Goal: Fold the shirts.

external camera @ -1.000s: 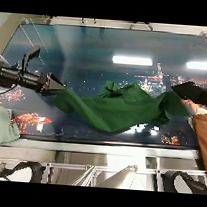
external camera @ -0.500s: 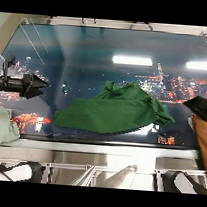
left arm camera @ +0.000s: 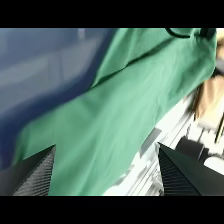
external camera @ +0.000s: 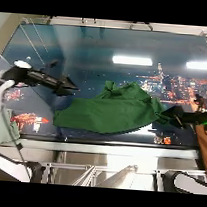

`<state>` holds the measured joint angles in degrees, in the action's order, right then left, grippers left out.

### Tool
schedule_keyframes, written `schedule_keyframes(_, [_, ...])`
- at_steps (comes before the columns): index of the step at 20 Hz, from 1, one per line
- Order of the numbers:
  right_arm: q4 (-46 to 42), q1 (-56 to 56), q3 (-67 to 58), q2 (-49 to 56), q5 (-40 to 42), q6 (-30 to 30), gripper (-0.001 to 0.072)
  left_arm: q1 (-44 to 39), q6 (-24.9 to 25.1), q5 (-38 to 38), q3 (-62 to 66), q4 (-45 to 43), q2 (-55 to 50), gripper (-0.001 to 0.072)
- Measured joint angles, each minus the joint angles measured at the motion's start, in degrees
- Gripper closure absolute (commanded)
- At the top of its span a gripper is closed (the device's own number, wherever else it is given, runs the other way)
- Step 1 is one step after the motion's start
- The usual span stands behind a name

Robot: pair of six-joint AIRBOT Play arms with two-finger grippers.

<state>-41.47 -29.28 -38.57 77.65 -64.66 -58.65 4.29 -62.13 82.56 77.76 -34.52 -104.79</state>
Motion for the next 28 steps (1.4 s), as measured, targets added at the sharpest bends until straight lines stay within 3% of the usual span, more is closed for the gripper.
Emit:
schedule_keyframes(1, [1.7,1.4,0.0,1.3,0.3,1.0,0.0318,-2.3,-0.6,0.4,2.8,0.0,-2.6,0.0018])
schedule_keyframes(3, [5.7,3.8,0.0,3.2,0.9,3.5,0.0346,-6.5,-2.7,1.5,8.7,-0.2,-7.7,0.0019])
schedule_keyframes(4, [7.8,4.6,-0.2,3.8,1.0,4.6,0.0445,-8.3,-3.9,2.3,11.5,-0.3,-10.1,0.0019])
schedule_keyframes(5, [9.6,5.2,-0.4,4.2,1.0,5.6,0.0655,-10.0,-5.2,3.4,14.5,-0.4,-12.7,0.0055])
schedule_keyframes(7, [12.5,6.0,-0.9,4.7,0.7,7.2,0.068,-12.9,-7.6,5.6,19.9,-0.6,-17.3,0.0436])
schedule_keyframes(8, [13.7,6.2,-1.1,4.8,0.1,7.9,0.0681,-14.2,-8.7,6.8,22.6,-1.3,-19.5,0.0699])
schedule_keyframes(13, [16.5,6.6,-1.6,4.8,-3.1,9.9,0.0681,-17.7,-11.0,11.8,34.0,-4.1,-25.7,0.0707])
schedule_keyframes(17, [18.6,6.0,-3.5,1.1,-7.2,10.6,0.0682,-17.1,-11.7,12.8,39.8,-4.2,-21.7,0.0704])
schedule_keyframes(23, [27.1,2.8,-15.8,-15.2,-12.3,10.7,0.0682,-11.6,-11.9,12.6,38.7,-4.3,-0.3,0.0703])
schedule_keyframes(28, [32.1,1.4,-26.0,-33.7,-7.9,11.7,0.0682,-6.1,-11.8,11.7,39.6,-4.3,20.2,0.0699])
